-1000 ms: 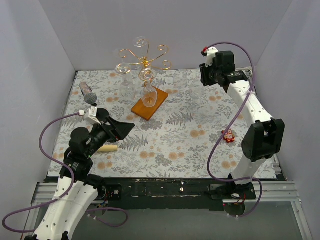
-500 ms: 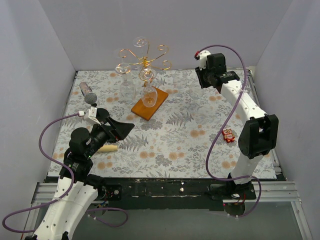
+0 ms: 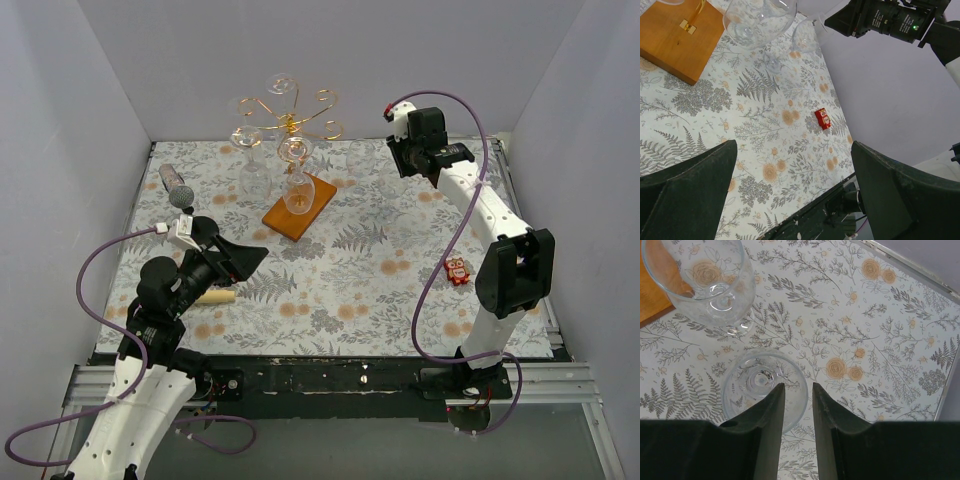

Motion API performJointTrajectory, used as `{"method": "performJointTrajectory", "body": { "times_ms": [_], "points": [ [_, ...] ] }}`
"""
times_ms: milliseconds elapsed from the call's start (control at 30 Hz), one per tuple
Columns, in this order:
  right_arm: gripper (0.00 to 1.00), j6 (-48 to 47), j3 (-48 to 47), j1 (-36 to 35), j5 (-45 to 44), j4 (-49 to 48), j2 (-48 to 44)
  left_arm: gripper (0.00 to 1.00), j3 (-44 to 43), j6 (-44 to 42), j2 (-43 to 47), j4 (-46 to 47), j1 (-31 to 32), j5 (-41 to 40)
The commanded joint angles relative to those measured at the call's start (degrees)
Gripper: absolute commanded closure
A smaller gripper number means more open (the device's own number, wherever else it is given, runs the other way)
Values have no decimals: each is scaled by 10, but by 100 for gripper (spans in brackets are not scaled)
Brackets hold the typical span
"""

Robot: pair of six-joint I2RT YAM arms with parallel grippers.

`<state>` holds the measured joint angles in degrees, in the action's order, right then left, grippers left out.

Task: Place the wine glass upside down on the wine glass rack
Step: Pick up the wine glass at the center of the board.

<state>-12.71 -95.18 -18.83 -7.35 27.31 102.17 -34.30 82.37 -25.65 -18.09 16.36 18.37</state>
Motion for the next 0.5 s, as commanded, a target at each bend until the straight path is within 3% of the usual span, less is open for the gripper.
{"method": "performJointTrajectory", "body": {
  "times_ms": [0, 467],
  "points": [
    [64, -6, -8, -2, -9, -2, 4, 2, -1, -2, 6, -8, 2, -7],
    [64, -6, -20, -2, -9, 9, 15, 2, -4, -1, 7, -10, 3, -8]
  ]
}}
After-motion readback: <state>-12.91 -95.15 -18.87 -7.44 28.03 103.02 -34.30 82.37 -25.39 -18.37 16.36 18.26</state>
